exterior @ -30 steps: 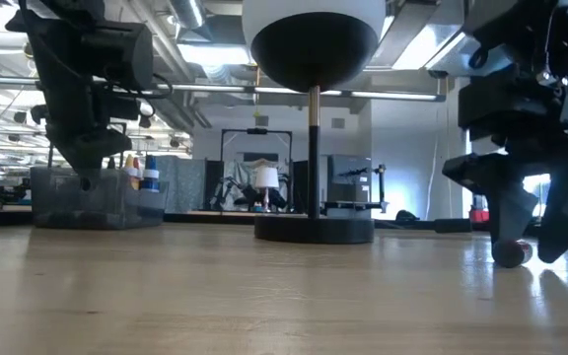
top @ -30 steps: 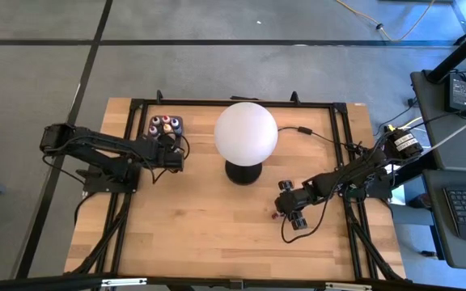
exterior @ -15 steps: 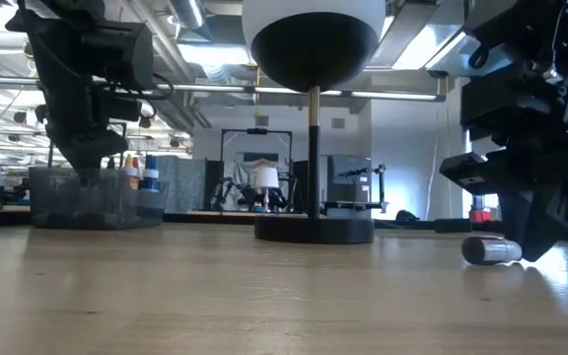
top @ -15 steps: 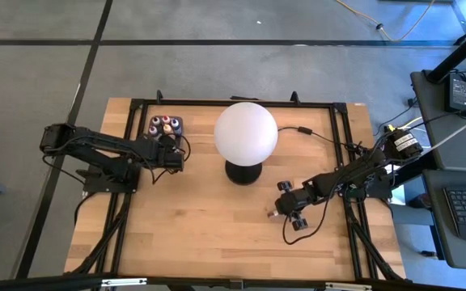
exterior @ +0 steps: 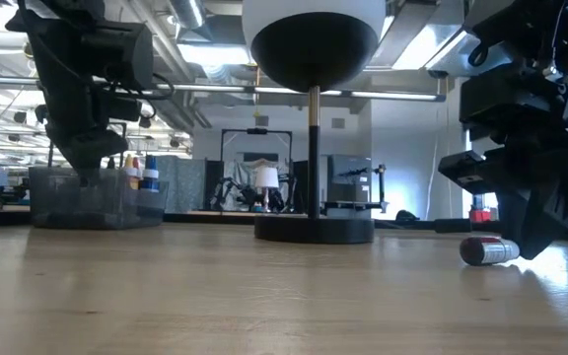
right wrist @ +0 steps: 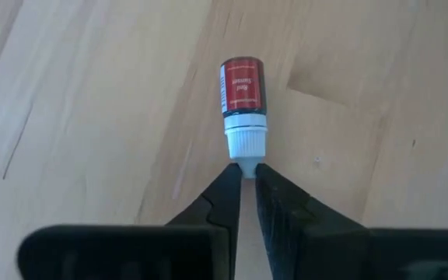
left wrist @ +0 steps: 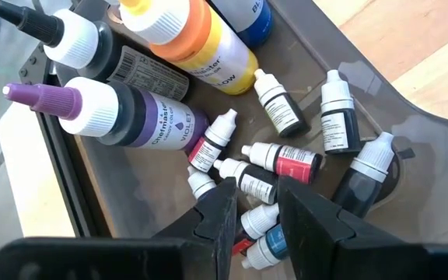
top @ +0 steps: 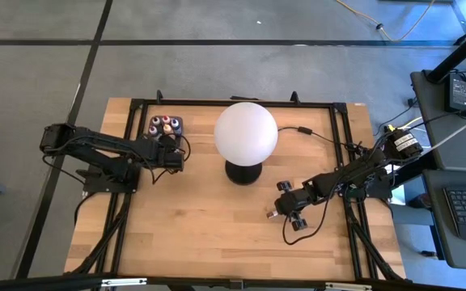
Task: Pick & Place food coloring
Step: Put the small red food coloring bottle into the black container
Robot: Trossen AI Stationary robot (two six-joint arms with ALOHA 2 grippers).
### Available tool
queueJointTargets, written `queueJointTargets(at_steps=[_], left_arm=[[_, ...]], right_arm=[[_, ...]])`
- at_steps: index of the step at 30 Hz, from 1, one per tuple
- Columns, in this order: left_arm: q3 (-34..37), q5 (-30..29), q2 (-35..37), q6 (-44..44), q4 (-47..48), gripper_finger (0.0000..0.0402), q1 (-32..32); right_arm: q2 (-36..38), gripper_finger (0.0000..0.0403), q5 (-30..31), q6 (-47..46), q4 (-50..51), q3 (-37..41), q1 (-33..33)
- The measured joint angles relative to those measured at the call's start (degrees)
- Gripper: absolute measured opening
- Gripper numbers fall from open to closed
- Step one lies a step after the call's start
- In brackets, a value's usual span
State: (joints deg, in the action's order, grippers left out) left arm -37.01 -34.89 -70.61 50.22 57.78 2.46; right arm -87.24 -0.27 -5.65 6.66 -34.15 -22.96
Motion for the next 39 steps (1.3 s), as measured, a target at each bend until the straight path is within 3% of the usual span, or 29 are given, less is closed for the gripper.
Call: queueJointTargets(at_steps=[29, 33, 39], left_arm=[[0.00, 0.09, 0.00, -0.02, -0.32, 0.0089, 0.00], [0.00, 0.07, 0.00, 0.00, -0.37, 0.0089, 0.00], [0.00, 0.05, 0.00, 0.00, -0.37, 0.0089, 0.00]], right_arm=[[0.00, 0.0049, 0.13, -0.01, -0.02, -0.02, 0.00], [0.00, 0.0069, 0.11, -0.15, -0.02, -0.02, 0.00], [-0.01, 0.0136, 0.10, -0.26, 0.00, -0.02, 0.00]])
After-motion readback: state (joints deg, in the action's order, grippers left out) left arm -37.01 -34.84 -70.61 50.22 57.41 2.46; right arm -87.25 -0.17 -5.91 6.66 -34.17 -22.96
